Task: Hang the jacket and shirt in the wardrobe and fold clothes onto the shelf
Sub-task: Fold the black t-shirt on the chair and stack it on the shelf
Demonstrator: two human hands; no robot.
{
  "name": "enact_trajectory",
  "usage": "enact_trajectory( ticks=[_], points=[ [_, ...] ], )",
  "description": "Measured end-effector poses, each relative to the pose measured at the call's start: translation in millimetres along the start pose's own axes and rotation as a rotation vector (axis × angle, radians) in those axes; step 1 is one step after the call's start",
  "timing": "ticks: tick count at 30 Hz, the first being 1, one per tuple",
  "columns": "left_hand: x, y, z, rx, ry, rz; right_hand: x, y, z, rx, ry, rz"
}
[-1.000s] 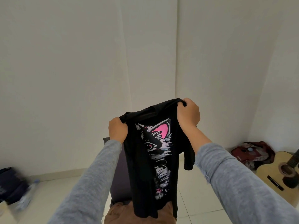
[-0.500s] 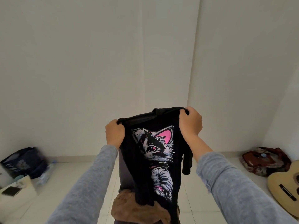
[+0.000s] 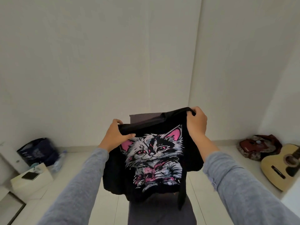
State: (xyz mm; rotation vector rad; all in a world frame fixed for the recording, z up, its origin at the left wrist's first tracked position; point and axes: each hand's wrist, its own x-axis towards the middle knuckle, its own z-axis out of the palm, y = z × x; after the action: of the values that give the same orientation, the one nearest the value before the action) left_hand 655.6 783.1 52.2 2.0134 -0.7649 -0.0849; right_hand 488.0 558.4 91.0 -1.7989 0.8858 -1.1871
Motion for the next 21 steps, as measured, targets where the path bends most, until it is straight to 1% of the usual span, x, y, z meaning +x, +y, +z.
enact_trajectory(
  ticks=[1, 3, 6, 9, 12, 14, 15, 17, 19, 21],
  points=[
    [-12.1, -6.4, -4.8, 0.028, 0.021, 0.028, -14.1, -0.7, -4.8, -0.019, 0.012, 0.002],
    [-41.7, -15.6, -14.3, 0.053, 0.126, 0.070, -45.0, -1.9, -16.1, -0.035, 0.041, 0.012],
    [-74.9, -26.6, -24.6, 0.069, 0.267, 0.112, -78.4, -4.6, -36.3, -0.001, 0.102, 0.071],
    [-95.1, -33.3, -29.2, 0.089, 0.308, 0.142, -98.8, -7.5, -56.4, 0.003, 0.164, 0.112],
    [-110.5, -24.7, -25.8, -0.044, 0.349, 0.144, -109.8, -5.8, -70.3, -0.029, 0.217, 0.095],
    [-122.2, -18.3, -19.0, -0.177, 0.323, 0.109, -116.5, 0.6, -77.7, -0.088, 0.209, 0.067],
    [-127.4, -18.9, -14.5, -0.244, 0.284, 0.085, -119.3, 7.3, -80.8, -0.120, 0.180, 0.053],
    [-135.5, -26.4, -7.8, -0.377, 0.175, 0.006, -125.0, 24.9, -85.7, -0.176, 0.100, 0.049],
    [-144.2, -40.3, -3.4, -0.492, 0.034, -0.118, -132.6, 47.4, -89.6, -0.248, 0.039, 0.087],
    [-151.5, -57.3, 3.2, -0.517, -0.080, -0.208, -140.6, 70.1, -92.1, -0.310, 0.009, 0.141]
  ],
)
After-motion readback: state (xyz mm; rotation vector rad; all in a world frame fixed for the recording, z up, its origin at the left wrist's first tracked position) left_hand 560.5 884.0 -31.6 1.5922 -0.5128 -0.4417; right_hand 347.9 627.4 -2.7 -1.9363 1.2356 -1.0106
